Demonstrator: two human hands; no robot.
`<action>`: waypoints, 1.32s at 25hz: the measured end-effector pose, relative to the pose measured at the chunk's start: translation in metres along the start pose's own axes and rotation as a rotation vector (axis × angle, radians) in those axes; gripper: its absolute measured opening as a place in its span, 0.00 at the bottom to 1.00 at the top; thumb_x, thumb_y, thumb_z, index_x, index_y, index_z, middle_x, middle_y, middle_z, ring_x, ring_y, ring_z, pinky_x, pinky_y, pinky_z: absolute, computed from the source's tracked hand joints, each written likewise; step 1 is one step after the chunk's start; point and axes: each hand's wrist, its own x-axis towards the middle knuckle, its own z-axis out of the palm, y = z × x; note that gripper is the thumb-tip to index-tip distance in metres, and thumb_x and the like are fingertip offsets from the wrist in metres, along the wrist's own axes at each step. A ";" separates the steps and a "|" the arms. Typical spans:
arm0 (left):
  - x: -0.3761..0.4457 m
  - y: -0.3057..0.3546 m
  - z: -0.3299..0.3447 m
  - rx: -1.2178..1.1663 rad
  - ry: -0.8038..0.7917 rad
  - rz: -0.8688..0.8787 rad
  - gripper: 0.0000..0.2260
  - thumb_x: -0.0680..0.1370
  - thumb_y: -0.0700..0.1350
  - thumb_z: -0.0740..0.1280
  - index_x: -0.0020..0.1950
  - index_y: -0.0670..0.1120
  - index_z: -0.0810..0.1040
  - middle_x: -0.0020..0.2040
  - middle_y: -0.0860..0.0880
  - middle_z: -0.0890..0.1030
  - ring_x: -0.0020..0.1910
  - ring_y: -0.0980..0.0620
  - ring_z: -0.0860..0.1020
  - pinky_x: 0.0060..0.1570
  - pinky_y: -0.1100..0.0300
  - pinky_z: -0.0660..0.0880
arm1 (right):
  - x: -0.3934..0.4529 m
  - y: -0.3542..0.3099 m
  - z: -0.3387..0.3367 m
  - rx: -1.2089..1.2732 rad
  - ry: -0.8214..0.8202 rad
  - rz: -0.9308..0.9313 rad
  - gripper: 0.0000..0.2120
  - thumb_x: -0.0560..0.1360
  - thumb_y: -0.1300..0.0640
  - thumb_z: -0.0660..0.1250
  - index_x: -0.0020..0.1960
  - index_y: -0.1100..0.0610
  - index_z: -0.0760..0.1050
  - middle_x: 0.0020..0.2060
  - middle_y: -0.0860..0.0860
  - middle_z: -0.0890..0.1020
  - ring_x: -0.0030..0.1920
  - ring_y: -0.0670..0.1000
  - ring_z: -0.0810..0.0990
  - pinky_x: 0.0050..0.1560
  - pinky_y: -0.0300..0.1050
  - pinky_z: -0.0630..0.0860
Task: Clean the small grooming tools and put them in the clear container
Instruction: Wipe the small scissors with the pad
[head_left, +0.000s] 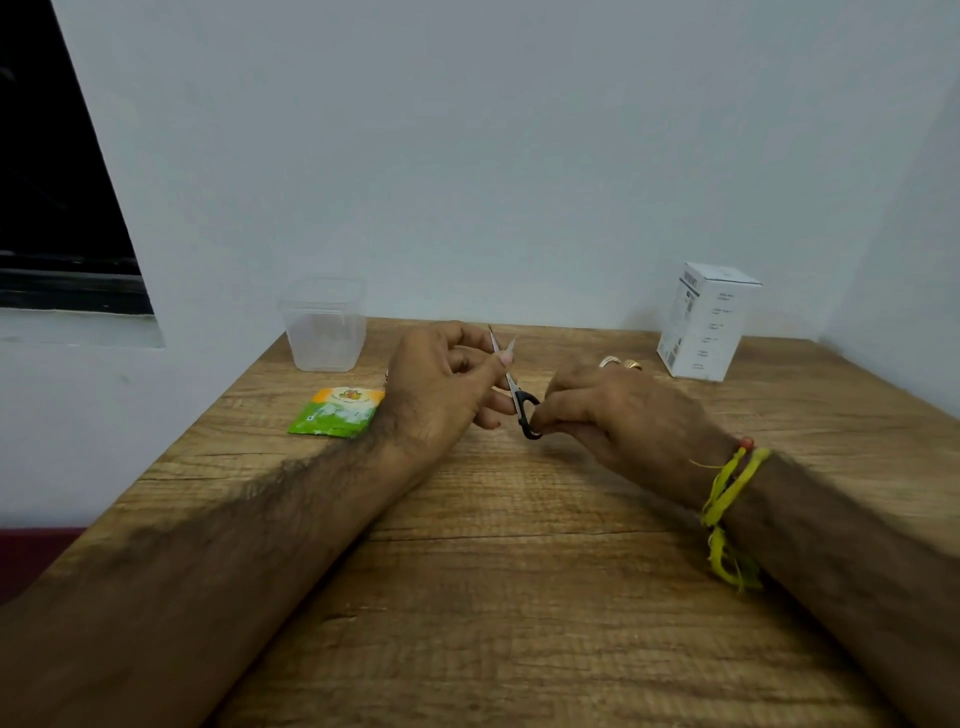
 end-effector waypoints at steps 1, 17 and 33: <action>0.001 0.000 -0.001 0.015 -0.017 0.006 0.06 0.79 0.39 0.71 0.52 0.38 0.79 0.36 0.43 0.85 0.32 0.45 0.85 0.23 0.62 0.75 | 0.000 -0.001 0.000 -0.036 -0.007 -0.021 0.12 0.78 0.55 0.61 0.52 0.48 0.83 0.45 0.48 0.82 0.41 0.57 0.79 0.39 0.49 0.72; 0.008 0.008 -0.019 0.133 -0.259 -0.045 0.09 0.77 0.39 0.73 0.54 0.36 0.80 0.37 0.39 0.85 0.36 0.41 0.86 0.23 0.64 0.72 | 0.003 -0.010 -0.002 -0.262 0.057 -0.229 0.18 0.69 0.65 0.76 0.52 0.45 0.84 0.41 0.48 0.83 0.36 0.56 0.81 0.32 0.43 0.65; -0.008 0.014 -0.009 -0.020 0.035 0.002 0.08 0.79 0.40 0.71 0.55 0.37 0.77 0.40 0.40 0.85 0.33 0.43 0.85 0.27 0.58 0.81 | 0.003 -0.032 0.009 0.357 0.182 0.419 0.06 0.76 0.58 0.72 0.48 0.49 0.85 0.43 0.43 0.79 0.46 0.42 0.75 0.45 0.32 0.70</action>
